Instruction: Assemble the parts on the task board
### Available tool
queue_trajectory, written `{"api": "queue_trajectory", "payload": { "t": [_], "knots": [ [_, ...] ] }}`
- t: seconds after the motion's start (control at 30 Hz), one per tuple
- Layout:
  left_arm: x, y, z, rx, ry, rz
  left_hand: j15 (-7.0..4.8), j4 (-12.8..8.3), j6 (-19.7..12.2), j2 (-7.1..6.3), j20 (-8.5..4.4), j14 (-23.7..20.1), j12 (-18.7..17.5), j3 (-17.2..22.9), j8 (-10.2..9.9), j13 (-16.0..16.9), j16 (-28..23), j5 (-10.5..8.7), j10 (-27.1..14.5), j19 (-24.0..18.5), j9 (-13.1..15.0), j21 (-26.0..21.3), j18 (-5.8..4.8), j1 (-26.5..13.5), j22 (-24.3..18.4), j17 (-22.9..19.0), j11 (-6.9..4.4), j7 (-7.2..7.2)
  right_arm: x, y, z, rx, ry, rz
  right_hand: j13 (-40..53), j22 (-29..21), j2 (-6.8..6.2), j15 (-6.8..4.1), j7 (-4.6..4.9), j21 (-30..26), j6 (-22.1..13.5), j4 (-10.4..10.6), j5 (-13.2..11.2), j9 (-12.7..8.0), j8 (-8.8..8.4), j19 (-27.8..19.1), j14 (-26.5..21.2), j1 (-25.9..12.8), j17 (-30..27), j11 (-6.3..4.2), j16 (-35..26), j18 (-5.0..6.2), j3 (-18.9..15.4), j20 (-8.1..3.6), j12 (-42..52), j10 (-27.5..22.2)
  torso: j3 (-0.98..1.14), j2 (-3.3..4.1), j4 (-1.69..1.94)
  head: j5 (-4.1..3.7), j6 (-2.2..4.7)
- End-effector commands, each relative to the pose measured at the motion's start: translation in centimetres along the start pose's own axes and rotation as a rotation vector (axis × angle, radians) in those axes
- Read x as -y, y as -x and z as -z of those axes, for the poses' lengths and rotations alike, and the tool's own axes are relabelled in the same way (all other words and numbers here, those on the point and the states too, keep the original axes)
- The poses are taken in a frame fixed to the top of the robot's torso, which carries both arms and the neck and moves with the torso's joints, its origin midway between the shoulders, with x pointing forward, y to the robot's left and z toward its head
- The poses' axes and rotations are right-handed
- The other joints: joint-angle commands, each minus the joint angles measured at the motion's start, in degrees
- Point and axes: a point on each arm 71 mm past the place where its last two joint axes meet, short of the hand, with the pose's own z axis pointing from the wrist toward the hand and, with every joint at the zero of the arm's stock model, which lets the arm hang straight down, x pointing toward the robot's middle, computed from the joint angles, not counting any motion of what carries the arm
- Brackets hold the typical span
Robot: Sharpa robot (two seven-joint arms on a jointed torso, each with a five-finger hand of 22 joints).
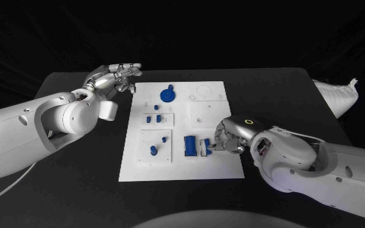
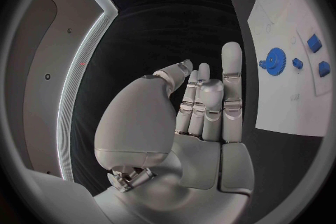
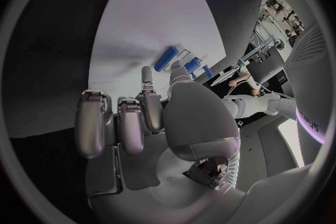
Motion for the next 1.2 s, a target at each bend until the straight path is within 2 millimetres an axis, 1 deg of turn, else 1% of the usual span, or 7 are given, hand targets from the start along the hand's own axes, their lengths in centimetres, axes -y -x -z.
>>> {"api": "queue_trajectory", "payload": {
  "t": [0.03,0.3,0.77,1.0,1.03,1.1,1.2],
  "knots": [
    [0.0,-0.4,0.0,-0.029,-0.003,0.0,-0.01,-0.18,-0.43,0.59,0.15,-0.36,0.19,-0.05,0.38,0.06,-0.15,0.23,-0.5,-0.42,0.01,-0.25,0.81,-0.04,-0.09,-0.05,0.08,-0.15,0.0,-0.1,-0.2,0.004,-0.011,-0.024,4.74,0.07,0.2,-0.47,-0.05,0.11,0.51,0.05,0.39,0.2,-0.11,0.43,5.26,0.41,12.25,-0.44,0.03,-0.87,0.38,-0.48,0.31,-0.08,-0.06,0.03,0.02,-0.06,-0.05],
    [0.0,-0.4,0.0,-0.034,-0.002,-0.001,-0.01,-0.18,-0.43,0.59,0.15,-0.36,0.19,-0.05,0.38,0.06,-0.15,0.23,-0.5,-0.42,0.01,-0.25,0.81,-0.04,-0.09,-0.05,0.08,-0.15,-0.3,-0.4,-0.7,-0.017,-0.009,0.001,4.59,0.11,0.32,-0.73,-0.34,0.1,1.0,-1.56,-1.27,0.93,0.28,0.45,5.28,3.39,12.32,-0.73,0.05,-0.88,1.77,-0.71,-0.06,-0.12,-0.04,0.04,0.1,0.05,-0.23],
    [0.0,-0.5,0.0,-0.038,0.001,0.0,-0.02,-0.18,-0.44,0.62,0.15,-0.4,0.29,-0.04,0.4,0.08,-0.19,0.24,-0.56,-0.43,0.01,-0.26,0.81,-0.05,-0.09,-0.16,0.08,-0.15,-0.9,-0.7,-1.3,-0.021,0.004,0.021,4.27,0.23,0.5,-0.83,-0.53,0.16,1.36,-1.89,-1.48,1.29,0.56,0.5,5.28,3.95,12.34,-0.87,0.06,-0.9,2.26,-0.8,-0.57,-0.25,0.02,0.05,0.02,0.36,-0.47],
    [0.0,-0.4,0.0,-0.038,0.002,0.0,-0.02,-0.18,-0.44,0.62,0.15,-0.4,0.29,-0.04,0.4,0.08,-0.19,0.24,-0.56,-0.43,0.01,-0.26,0.81,-0.05,-0.09,-0.16,0.08,-0.15,-0.8,-0.7,-1.4,-0.026,0.001,0.037,4.21,0.33,0.6,-1.06,-0.78,0.18,1.35,-3.18,-1.81,1.76,0.72,0.53,5.3,5.82,12.44,-1.13,0.12,-0.91,3.34,-0.99,-0.68,-0.21,0.02,0.0,-0.1,0.43,-0.53],
    [0.0,-0.4,0.0,-0.038,0.002,0.0,-0.02,-0.18,-0.44,0.62,0.15,-0.4,0.29,-0.04,0.4,0.08,-0.19,0.24,-0.56,-0.43,0.01,-0.26,0.81,-0.05,-0.09,-0.16,0.08,-0.15,-0.8,-0.7,-1.4,-0.027,0.001,0.041,4.2,0.36,0.66,-1.1,-0.81,0.19,1.32,-3.56,-2.46,1.86,0.74,0.54,5.31,6.38,12.46,-1.17,0.13,-0.92,3.68,-1.04,-0.71,-0.2,0.02,-0.01,-0.09,0.42,-0.55],
    [0.0,-0.4,0.0,-0.039,0.003,0.0,-0.02,-0.18,-0.44,0.62,0.15,-0.4,0.29,-0.04,0.4,0.08,-0.19,0.24,-0.56,-0.43,0.01,-0.26,0.81,-0.05,-0.09,-0.16,0.08,-0.15,-0.8,-0.7,-1.4,-0.028,0.001,0.048,4.16,0.44,1.0,-1.21,-0.89,0.22,1.23,-4.61,-6.11,2.16,0.73,0.57,5.32,7.97,12.5,-1.26,0.15,-0.94,5.06,-1.18,-0.81,-0.2,0.02,-0.02,-0.09,0.4,-0.54],
    [0.0,-0.5,0.1,-0.041,0.004,-0.002,-0.01,-0.16,-0.46,0.62,0.15,-0.44,0.33,-0.05,0.41,0.08,-0.24,0.23,-0.61,-0.45,0.01,-0.34,0.82,-0.09,-0.16,-0.28,0.09,-0.14,-0.8,-0.7,-1.3,-0.028,0.002,0.055,4.2,0.51,1.0,-1.22,-0.92,0.23,1.17,-5.21,-7.16,2.33,0.69,0.58,5.32,8.72,12.55,-1.28,0.17,-0.96,5.9,-1.21,-0.79,-0.17,0.04,-0.01,-0.02,0.36,-0.53]
  ]
}}
